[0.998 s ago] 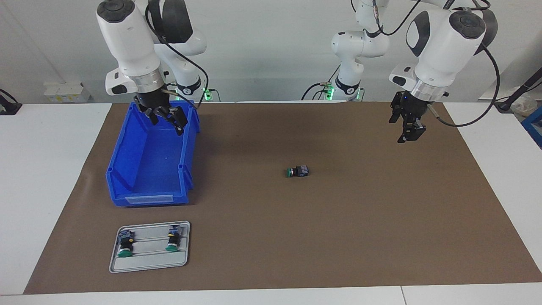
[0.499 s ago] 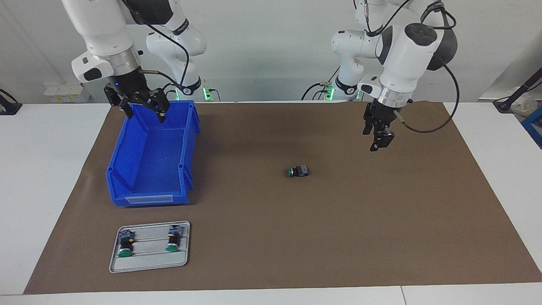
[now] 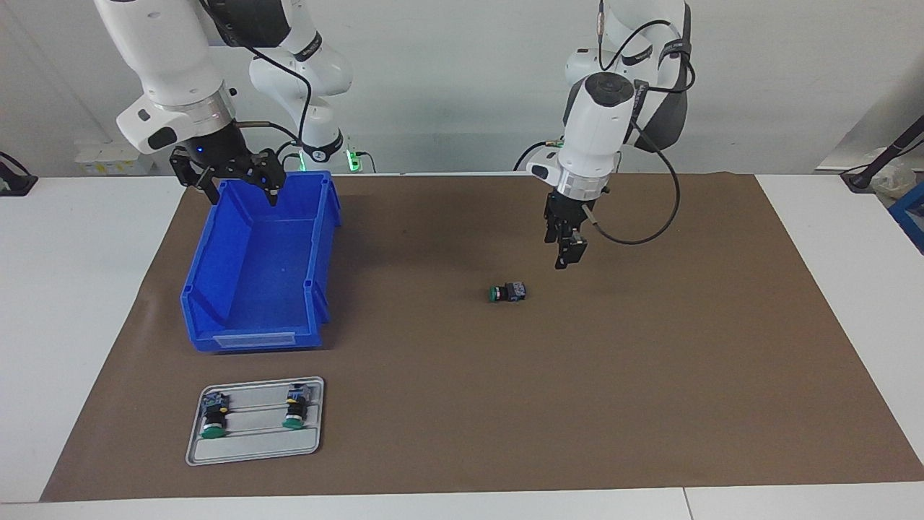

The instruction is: Place and press button with both arms

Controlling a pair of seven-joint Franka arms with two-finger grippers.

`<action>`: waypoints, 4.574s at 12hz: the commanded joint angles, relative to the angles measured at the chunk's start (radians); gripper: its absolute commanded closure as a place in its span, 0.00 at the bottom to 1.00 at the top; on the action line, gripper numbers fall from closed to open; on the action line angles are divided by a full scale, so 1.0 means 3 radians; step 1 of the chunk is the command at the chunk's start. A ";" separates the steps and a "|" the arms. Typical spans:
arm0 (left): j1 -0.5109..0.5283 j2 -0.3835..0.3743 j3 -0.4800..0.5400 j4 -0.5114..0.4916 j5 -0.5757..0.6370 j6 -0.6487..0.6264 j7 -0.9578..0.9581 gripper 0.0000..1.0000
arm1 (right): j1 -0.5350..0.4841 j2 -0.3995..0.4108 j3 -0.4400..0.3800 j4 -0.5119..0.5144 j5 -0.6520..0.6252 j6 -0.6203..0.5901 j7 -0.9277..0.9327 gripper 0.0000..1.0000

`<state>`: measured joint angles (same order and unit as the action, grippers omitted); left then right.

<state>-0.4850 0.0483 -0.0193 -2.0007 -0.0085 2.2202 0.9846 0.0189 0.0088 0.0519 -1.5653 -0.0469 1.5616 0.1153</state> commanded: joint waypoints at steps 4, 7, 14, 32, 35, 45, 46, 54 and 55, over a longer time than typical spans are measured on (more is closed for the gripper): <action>-0.0295 0.0277 0.0059 -0.0336 -0.0028 0.0713 -0.0443 0.00 | -0.0027 -0.0035 0.0026 -0.0080 -0.0048 0.0087 -0.0037 0.00; -0.0413 0.0488 0.0059 -0.0336 -0.0028 0.0924 -0.0648 0.00 | -0.0053 -0.0080 0.0026 -0.0177 -0.0002 0.0092 -0.0031 0.00; -0.0490 0.0805 0.0059 -0.0311 -0.0028 0.1205 -0.0843 0.00 | -0.0063 -0.0086 0.0026 -0.0197 0.0095 0.0123 0.0255 0.01; -0.0439 0.0938 0.0074 -0.0066 -0.0028 0.0970 -0.0879 0.53 | -0.0043 -0.0086 0.0026 -0.0197 0.0203 0.0128 0.0265 0.00; -0.0434 0.0938 0.0074 -0.0055 -0.0028 0.0965 -0.0874 0.67 | -0.0043 -0.0086 0.0026 -0.0197 0.0203 0.0128 0.0265 0.00; -0.0373 0.0938 0.0105 0.0169 -0.0028 0.0720 -0.0884 1.00 | -0.0043 -0.0086 0.0026 -0.0197 0.0203 0.0128 0.0265 0.00; -0.0327 0.0938 0.0100 0.0281 -0.0028 0.0552 -0.0879 1.00 | -0.0043 -0.0086 0.0026 -0.0197 0.0203 0.0128 0.0265 0.00; 0.0148 0.0938 0.0090 0.0967 -0.0313 -0.0369 -0.0879 1.00 | -0.0043 -0.0086 0.0026 -0.0197 0.0203 0.0128 0.0265 0.00; 0.0210 0.0943 0.0090 0.1074 -0.0370 -0.0577 -0.0768 1.00 | -0.0043 -0.0086 0.0026 -0.0197 0.0203 0.0128 0.0265 0.00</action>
<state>-0.4585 0.3225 0.0158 -1.7437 -0.0840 2.1442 0.7201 0.0165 0.0063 0.0533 -1.5959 -0.0114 1.5822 0.1919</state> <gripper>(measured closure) 0.670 0.000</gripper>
